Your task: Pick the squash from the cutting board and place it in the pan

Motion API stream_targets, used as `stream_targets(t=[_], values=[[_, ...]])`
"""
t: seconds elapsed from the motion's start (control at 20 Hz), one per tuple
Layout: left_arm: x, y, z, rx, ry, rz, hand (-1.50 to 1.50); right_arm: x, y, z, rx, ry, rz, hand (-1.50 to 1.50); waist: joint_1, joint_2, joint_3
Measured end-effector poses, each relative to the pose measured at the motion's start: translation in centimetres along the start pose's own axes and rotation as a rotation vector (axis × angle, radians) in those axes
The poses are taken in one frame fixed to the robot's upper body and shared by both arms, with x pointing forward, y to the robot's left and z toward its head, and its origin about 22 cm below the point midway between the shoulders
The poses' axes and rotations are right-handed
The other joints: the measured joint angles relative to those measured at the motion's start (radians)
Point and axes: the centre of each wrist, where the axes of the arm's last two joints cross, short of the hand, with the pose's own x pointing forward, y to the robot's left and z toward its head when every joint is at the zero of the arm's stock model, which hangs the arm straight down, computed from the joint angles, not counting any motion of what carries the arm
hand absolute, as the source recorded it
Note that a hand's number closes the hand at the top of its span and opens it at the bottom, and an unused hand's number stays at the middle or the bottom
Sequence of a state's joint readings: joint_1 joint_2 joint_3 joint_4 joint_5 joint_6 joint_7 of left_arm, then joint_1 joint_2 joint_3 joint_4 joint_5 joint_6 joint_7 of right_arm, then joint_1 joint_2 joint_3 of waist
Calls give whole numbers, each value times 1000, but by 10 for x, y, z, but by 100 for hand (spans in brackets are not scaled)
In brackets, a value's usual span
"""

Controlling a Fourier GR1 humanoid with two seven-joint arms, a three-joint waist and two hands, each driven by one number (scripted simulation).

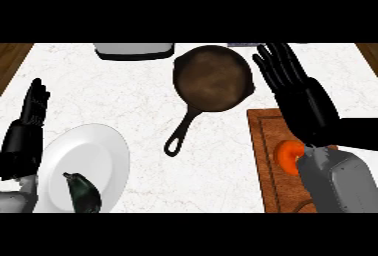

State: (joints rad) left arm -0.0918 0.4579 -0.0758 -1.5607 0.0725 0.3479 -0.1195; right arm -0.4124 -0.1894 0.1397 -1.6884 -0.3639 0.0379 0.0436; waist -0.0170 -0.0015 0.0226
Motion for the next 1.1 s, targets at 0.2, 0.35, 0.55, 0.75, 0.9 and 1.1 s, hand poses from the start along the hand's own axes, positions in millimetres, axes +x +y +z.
stream_targets(t=[0.2,0.35,0.55,0.75,0.9,1.1], values=[[-10,-2,14,-50,91,-29,0,2,-30,17,-222,-31,41,-150,-1,0,-14],[-24,-2,29,-95,204,-44,0,2,-67,41,-423,1,192,-150,-27,5,-23],[-39,-2,49,-124,319,-38,0,-21,-105,104,-856,166,250,-150,-68,1,-23],[-39,-4,58,-161,366,-31,0,-26,-103,173,-1021,325,354,-150,-54,-5,-23],[-35,-9,59,-193,375,-24,0,-11,-105,205,-997,444,513,-150,-37,-5,-24],[-33,-17,62,-216,381,-25,0,22,-95,219,-900,556,634,-150,-17,-3,-25]])
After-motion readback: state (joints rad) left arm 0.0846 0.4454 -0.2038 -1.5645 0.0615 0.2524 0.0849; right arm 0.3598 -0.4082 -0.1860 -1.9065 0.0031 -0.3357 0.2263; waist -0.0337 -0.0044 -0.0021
